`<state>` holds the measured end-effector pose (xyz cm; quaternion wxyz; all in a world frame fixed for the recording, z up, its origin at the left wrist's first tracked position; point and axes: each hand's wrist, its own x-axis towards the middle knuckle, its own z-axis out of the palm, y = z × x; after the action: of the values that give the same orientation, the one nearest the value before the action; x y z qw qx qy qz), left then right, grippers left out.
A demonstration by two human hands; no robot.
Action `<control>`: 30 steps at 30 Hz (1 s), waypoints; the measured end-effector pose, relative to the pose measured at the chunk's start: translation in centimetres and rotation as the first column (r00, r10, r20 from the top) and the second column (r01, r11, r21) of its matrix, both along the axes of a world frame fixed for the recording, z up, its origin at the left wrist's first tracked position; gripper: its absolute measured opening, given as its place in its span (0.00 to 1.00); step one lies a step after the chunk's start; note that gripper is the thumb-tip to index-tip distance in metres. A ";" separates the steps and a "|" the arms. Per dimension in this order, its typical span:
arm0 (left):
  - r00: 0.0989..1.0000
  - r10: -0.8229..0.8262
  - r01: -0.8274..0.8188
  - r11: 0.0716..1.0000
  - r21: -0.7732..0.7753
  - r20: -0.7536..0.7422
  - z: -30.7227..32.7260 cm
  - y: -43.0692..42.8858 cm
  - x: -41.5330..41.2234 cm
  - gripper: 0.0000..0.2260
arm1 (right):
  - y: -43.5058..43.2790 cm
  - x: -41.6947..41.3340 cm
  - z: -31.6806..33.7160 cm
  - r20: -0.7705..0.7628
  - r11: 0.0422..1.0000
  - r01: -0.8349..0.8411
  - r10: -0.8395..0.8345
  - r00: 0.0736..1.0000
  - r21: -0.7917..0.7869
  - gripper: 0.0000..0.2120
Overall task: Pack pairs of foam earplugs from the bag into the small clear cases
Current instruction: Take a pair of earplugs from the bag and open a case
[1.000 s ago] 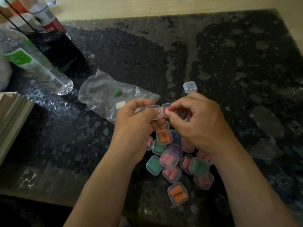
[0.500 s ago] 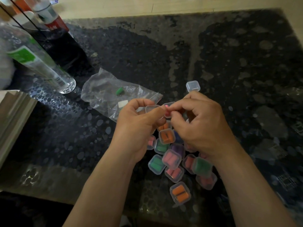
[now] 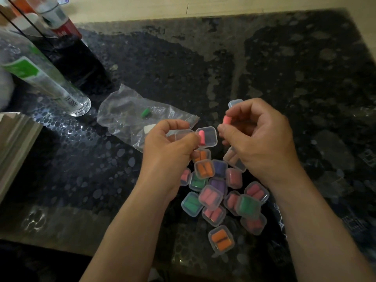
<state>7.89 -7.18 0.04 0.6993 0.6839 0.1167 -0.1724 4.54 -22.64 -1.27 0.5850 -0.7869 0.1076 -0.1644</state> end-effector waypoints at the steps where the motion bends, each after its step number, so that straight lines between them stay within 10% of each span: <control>1: 1.000 -0.002 0.002 1.000 -0.004 0.005 0.0 0.0 0.0 0.13 | 0.0 -0.1 0.2 0.008 1.000 -0.014 0.015 1.000 -0.014 0.08; 30: 0.975 -0.197 0.196 0.980 0.026 0.102 0.2 -0.8 -0.5 0.11 | 0.0 0.0 -0.1 -0.261 0.957 0.008 0.071 0.963 0.291 0.07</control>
<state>7.37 -7.99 0.27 0.6785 0.7056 0.0134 -0.2039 4.56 -22.63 -1.38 0.6762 -0.7095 0.1961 -0.0291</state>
